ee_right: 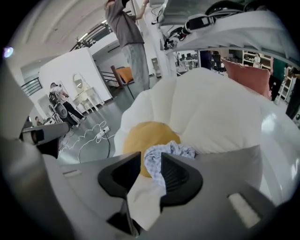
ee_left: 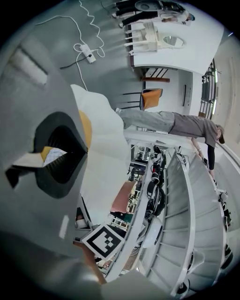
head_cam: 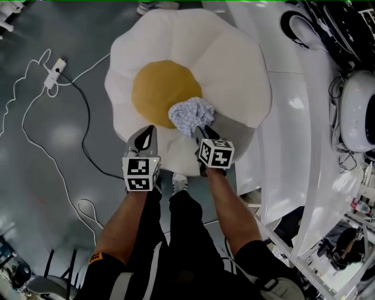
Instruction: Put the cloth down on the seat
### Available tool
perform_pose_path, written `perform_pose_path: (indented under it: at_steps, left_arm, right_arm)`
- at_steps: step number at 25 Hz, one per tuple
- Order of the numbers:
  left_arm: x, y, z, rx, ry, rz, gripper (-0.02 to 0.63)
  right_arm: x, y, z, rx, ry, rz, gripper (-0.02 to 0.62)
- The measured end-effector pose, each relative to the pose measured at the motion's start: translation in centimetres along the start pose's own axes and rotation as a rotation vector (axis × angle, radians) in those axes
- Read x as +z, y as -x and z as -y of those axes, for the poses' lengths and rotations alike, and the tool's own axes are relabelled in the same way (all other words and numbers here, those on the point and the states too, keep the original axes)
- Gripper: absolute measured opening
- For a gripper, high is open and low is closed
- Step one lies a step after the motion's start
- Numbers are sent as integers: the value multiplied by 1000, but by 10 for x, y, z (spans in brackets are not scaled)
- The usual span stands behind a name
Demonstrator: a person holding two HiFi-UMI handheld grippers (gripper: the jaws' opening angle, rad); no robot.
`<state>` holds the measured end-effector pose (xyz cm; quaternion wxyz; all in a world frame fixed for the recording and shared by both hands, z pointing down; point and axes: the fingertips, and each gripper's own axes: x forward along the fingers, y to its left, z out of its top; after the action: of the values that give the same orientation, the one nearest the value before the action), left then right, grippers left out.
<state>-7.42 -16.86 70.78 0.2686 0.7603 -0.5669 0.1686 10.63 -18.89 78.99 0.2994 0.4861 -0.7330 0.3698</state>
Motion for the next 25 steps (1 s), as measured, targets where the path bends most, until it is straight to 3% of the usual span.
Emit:
perform_pose_path:
  at_steps: [9,20,25]
  left_arm:
    - [68,79,50,24,8,21,-2]
    - [144,171,106,31,-29,111,-2]
    - [175,200,152,-12,-55,141,-2]
  right_arm:
    - [54,124,-46,11,48,151,3]
    - [91,258,-85,43,100,280,2]
    - [113,324,-81,45,113,342,2]
